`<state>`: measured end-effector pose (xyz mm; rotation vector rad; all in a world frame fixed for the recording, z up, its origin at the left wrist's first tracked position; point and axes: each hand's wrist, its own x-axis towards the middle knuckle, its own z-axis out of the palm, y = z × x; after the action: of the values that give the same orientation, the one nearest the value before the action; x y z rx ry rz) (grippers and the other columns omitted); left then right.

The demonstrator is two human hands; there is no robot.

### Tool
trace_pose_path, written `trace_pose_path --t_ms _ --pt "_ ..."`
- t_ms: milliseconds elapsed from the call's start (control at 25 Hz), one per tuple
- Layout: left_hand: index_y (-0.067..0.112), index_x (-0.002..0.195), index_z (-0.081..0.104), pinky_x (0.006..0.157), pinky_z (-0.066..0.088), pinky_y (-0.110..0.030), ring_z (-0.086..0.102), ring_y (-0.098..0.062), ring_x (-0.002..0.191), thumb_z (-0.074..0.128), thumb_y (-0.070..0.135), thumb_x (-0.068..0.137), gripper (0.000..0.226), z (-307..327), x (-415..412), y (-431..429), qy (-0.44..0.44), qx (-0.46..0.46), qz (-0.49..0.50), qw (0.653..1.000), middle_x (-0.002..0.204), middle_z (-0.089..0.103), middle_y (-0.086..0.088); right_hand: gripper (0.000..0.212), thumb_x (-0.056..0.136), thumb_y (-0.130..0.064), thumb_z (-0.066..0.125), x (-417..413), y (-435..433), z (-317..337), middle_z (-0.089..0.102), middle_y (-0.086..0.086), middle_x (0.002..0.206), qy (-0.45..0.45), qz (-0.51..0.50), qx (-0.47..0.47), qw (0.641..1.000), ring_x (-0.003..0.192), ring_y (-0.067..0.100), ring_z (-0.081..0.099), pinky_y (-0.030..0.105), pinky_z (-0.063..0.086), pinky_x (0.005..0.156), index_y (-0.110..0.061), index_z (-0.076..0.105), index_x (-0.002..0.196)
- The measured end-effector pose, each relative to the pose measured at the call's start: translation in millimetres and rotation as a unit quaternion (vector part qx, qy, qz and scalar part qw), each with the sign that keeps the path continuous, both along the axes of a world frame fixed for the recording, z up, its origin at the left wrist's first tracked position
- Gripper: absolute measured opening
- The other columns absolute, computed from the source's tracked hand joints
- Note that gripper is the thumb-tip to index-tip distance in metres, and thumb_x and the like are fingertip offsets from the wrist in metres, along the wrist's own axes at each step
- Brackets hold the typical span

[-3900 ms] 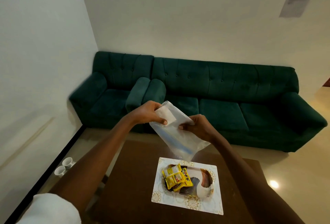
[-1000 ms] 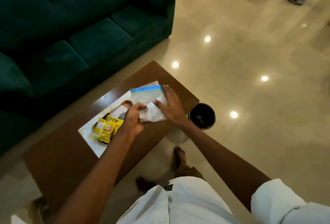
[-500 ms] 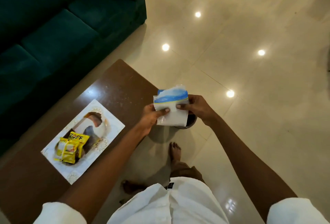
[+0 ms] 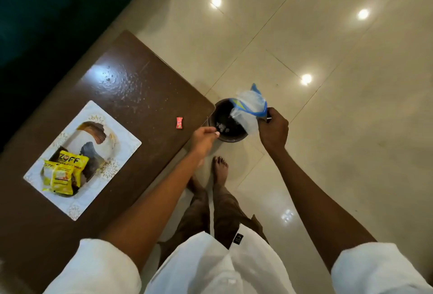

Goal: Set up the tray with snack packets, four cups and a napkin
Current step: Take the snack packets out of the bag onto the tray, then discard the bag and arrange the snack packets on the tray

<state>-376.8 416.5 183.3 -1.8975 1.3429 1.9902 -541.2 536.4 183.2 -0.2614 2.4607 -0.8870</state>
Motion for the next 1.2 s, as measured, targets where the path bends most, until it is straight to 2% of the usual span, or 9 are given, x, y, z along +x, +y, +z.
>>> trace_pose_path --t_ms 120,240,360,440,560,680,880,1080,1200 --pt "0.009 0.119 0.067 0.064 0.043 -0.02 0.057 -0.011 0.073 0.067 0.008 0.096 0.023 -24.6 6.3 17.2 0.02 0.07 0.002 0.997 0.096 0.069 -0.009 0.016 0.083 -0.008 0.057 14.2 -17.6 -51.2 0.07 0.003 0.083 -0.003 -0.048 0.041 0.998 0.079 0.033 0.065 0.032 0.044 0.064 -0.014 0.068 0.093" --pt "0.015 0.115 0.069 0.074 0.048 -0.024 0.064 -0.015 0.089 0.066 0.012 0.096 0.019 -59.8 1.4 32.9 0.033 0.097 0.012 0.995 0.11 0.074 -0.01 0.021 0.082 -0.008 0.056 13.1 -41.0 -120.9 0.073 0.011 0.096 0.001 -0.036 0.081 0.996 0.092 0.038 0.066 0.036 0.045 0.07 -0.009 0.067 0.1" --pt "0.009 0.12 0.068 0.08 0.049 -0.027 0.062 -0.02 0.093 0.063 0.008 0.097 0.023 -89.1 0.6 37.4 0.055 0.103 0.038 0.992 0.108 0.07 -0.01 0.037 0.086 -0.019 0.063 18.0 -48.4 -179.7 0.071 0.013 0.119 -0.011 0.024 0.139 0.99 0.112 0.037 0.065 0.04 0.051 0.084 -0.01 0.065 0.122" --pt "0.008 0.124 0.068 0.086 0.05 -0.03 0.064 -0.02 0.098 0.063 0.01 0.098 0.027 -114.8 9.3 37.5 0.04 0.107 0.043 0.993 0.112 0.072 -0.009 0.033 0.089 -0.019 0.063 32.0 -50.1 -215.9 0.071 0.013 0.122 -0.026 0.03 0.182 0.982 0.116 0.037 0.065 0.04 0.052 0.089 -0.01 0.065 0.121" --pt "0.01 0.126 0.067 0.087 0.05 -0.03 0.066 -0.02 0.104 0.059 0.012 0.1 0.027 -135.2 18.4 31.3 0.04 0.093 0.052 0.994 0.121 0.074 -0.011 0.028 0.094 -0.019 0.065 57.9 -52.3 -232.2 0.073 0.01 0.121 -0.039 0.019 0.163 0.986 0.114 0.033 0.068 0.032 0.051 0.089 -0.012 0.068 0.122" --pt "0.015 0.126 0.068 0.087 0.053 -0.03 0.068 -0.02 0.11 0.059 0.017 0.101 0.027 -142.3 31.1 21.1 0.056 0.081 0.072 0.993 0.12 0.074 -0.006 0.03 0.095 -0.02 0.067 77.2 -46.9 -230.7 0.075 0.01 0.121 -0.024 0.057 0.145 0.987 0.115 0.031 0.068 0.03 0.05 0.091 -0.012 0.069 0.124" --pt "0.021 0.116 0.07 0.077 0.051 -0.026 0.066 -0.015 0.095 0.062 0.018 0.097 0.021 -129.2 66.3 18.3 0.079 0.073 0.107 0.988 0.114 0.075 -0.006 0.029 0.092 -0.015 0.066 89.5 -30.9 -204.7 0.076 0.016 0.117 0.009 0.088 0.151 0.985 0.114 0.036 0.068 0.037 0.051 0.095 -0.009 0.074 0.12" --pt "0.015 0.126 0.068 0.084 0.052 -0.03 0.064 -0.016 0.096 0.059 0.016 0.1 0.027 -66.6 127.7 24.8 0.092 0.042 0.191 0.977 0.109 0.071 -0.008 0.02 0.093 -0.008 0.066 151.7 -57.8 -110.6 0.078 0.019 0.106 -0.004 0.226 0.043 0.973 0.105 0.037 0.071 0.039 0.052 0.094 -0.004 0.079 0.109" --pt "0.014 0.13 0.064 0.089 0.053 -0.028 0.064 -0.01 0.097 0.057 0.012 0.102 0.029 -13.3 165.0 29.1 0.105 0.018 0.256 0.961 0.112 0.07 -0.003 0.02 0.092 0.0 0.062 215.7 -70.2 -44.7 0.077 0.016 0.099 -0.038 0.327 -0.003 0.944 0.095 0.034 0.07 0.034 0.05 0.08 -0.003 0.076 0.105"
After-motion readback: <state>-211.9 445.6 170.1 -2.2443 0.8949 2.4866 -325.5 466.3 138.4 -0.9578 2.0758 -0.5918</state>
